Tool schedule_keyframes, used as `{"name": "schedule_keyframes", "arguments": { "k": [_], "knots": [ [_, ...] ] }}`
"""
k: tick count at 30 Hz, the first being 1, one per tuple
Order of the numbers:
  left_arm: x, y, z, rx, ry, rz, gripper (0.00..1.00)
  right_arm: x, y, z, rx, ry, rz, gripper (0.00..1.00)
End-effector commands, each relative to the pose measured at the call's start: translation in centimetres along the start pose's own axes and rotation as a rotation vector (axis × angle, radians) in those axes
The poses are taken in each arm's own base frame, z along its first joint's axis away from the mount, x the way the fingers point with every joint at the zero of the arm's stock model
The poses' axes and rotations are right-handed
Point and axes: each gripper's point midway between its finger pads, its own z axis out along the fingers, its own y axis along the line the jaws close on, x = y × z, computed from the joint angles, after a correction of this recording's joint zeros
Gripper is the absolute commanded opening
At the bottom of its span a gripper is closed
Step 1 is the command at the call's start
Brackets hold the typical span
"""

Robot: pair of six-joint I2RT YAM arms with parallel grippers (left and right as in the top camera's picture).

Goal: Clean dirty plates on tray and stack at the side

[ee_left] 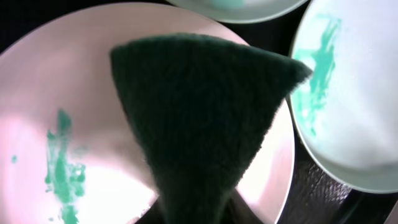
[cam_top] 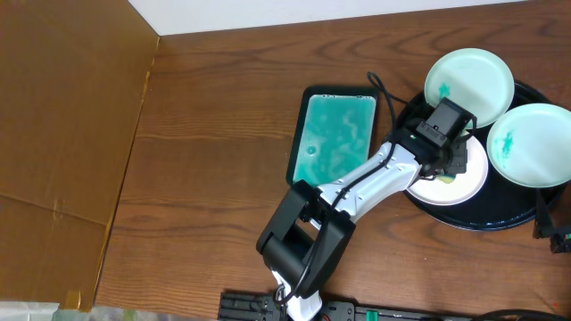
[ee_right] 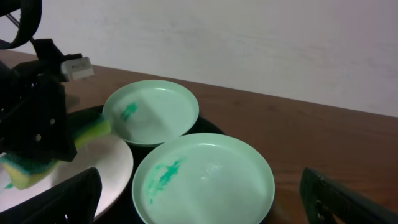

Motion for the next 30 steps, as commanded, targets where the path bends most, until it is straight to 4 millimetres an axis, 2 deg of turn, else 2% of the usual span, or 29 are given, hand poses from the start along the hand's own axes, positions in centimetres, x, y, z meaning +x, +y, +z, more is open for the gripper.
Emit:
{"name": "schedule_keyframes", "arguments": {
  "k": [1,2,6,9,11,16,21,24,26,30],
  "knots": [
    [0.5,0.4,0.4,-0.025,0.007,-0.005,0.49,0.1,-0.2,0.0,0.011,0.002,-0.01,0.99],
    [0.5,0.5,0.4,-0.026,0.006,-0.007,0.61,0.1,-0.2,0.0,0.011,0.002,-0.01,0.99],
    [0.0,0.6,0.0,-0.021,-0.005,-0.011,0.66,0.1,-0.2,0.0,0.011,0.002,-0.01,0.99],
    [-1.2,0.5,-1.5,-0.004,-0.043,-0.019,0.67,0.1,-0.2,0.0,0.011,0.002,-0.01,0.99],
    [-2.5,0.6,-3.2,0.016,-0.087,-0.033,0.67,0.1,-0.2,0.0,0.011,0.002,-0.01,0.99],
    [-6.9,2.0,-9.7,0.056,-0.251,-0.02,0.67,0.1,-0.2,0.0,0.011,0.002,-0.01,0.99],
    [-10.6,6.4,-16.5,0.034,-0.414,-0.065,0.67,0.1,-0.2,0.0,0.011,0.002,-0.01,0.99],
    [-11.7,10.0,-19.3,-0.006,-0.474,-0.142,0.74,0.0,-0.4,0.0,0.019,0.001,-0.013,0.99],
    [-12.0,12.3,-20.3,-0.039,-0.488,-0.191,0.78,0.1,-0.3,0.0,0.018,0.003,-0.013,0.99],
    [-11.6,16.4,-20.7,-0.104,-0.47,-0.279,0.82,0.1,-0.3,0.0,0.018,0.003,-0.013,0.99]
  ]
}}
